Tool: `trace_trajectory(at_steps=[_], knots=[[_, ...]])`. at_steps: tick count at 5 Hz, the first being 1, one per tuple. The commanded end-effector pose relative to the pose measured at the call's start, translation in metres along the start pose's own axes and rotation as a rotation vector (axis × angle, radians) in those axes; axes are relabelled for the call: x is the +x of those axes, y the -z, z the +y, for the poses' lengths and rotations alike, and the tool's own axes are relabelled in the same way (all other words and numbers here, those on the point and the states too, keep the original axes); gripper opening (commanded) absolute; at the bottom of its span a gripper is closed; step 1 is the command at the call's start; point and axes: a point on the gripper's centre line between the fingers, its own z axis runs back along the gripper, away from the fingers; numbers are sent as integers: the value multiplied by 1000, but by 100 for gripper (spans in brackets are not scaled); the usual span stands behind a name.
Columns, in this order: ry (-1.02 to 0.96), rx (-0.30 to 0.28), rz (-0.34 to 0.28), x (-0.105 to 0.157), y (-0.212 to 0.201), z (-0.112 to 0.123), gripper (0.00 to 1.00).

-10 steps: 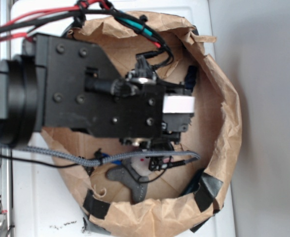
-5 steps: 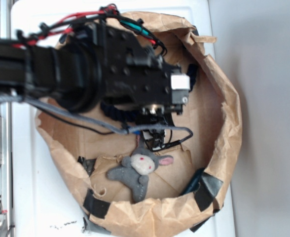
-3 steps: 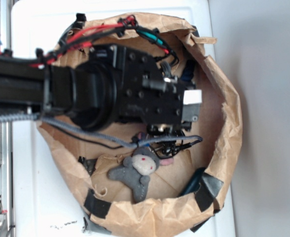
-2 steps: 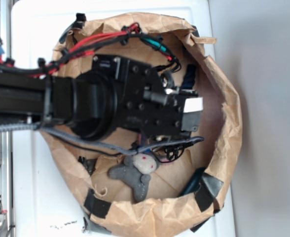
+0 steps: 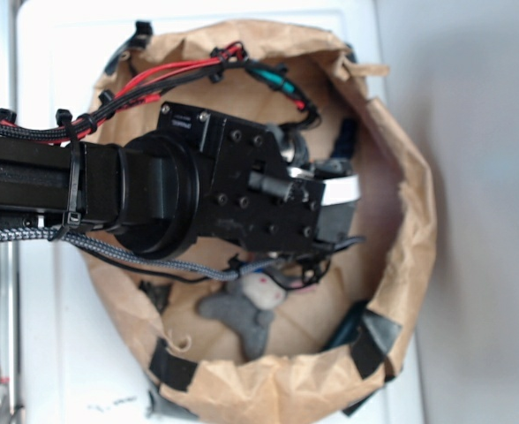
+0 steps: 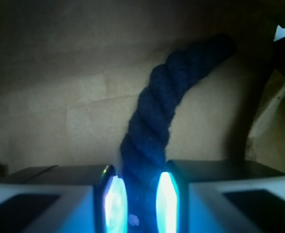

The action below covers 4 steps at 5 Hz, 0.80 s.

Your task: Grab the blue rope.

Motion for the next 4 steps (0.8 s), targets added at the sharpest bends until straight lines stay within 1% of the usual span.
trace_trajectory(at_steps=[1,2,3,4], knots=[[0,-44,2,-4,-26,2,0],[19,-91,33,-7,-48,9,0],[27,-105,50,-8,-65,15,0],[29,-128,65,-6,-70,19,0]])
